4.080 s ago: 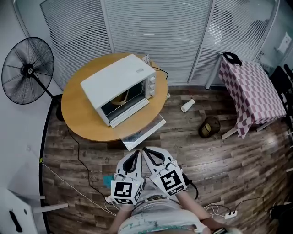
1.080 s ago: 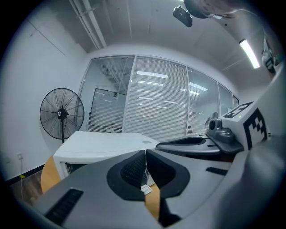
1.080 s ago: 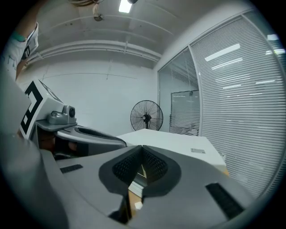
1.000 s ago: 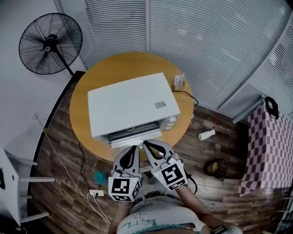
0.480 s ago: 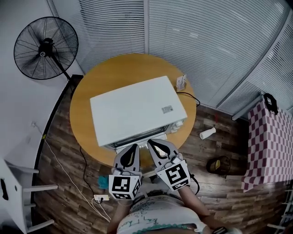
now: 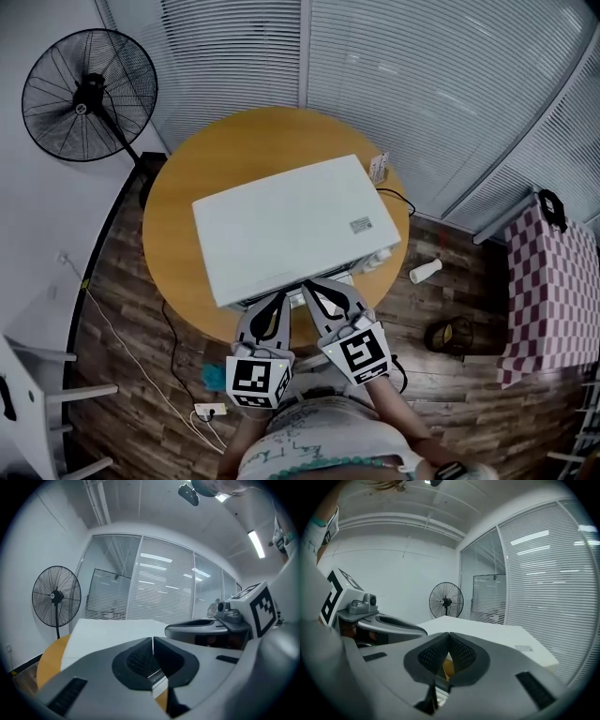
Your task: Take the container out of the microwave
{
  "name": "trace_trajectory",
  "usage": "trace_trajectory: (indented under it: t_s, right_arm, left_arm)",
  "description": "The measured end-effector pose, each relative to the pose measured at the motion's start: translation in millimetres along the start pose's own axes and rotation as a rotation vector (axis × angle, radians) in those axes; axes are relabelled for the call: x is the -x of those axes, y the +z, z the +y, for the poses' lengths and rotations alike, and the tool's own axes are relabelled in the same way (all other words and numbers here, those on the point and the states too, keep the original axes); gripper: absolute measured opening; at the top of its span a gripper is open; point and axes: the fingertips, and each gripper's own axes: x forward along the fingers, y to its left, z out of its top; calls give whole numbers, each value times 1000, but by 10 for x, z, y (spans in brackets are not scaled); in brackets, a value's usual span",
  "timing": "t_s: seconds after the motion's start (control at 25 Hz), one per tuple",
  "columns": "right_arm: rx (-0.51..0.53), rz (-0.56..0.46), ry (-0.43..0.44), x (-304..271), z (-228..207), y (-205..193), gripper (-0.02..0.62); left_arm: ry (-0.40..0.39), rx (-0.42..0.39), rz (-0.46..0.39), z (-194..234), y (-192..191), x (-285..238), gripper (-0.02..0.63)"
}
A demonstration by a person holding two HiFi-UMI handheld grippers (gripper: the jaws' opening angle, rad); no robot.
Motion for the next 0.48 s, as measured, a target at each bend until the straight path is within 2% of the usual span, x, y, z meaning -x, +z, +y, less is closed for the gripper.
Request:
trace_trajectory:
  t_s: [0.28,0.48]
  right_arm:
    - [-22,-4,0,-74,-64,-56,-6]
    - [-29,-1,40,-77,-155,-88,-6]
  left_arm:
    - [8,-20,19,106,-36,-29,17]
    - [41,-13,17,27,-50,-122,17]
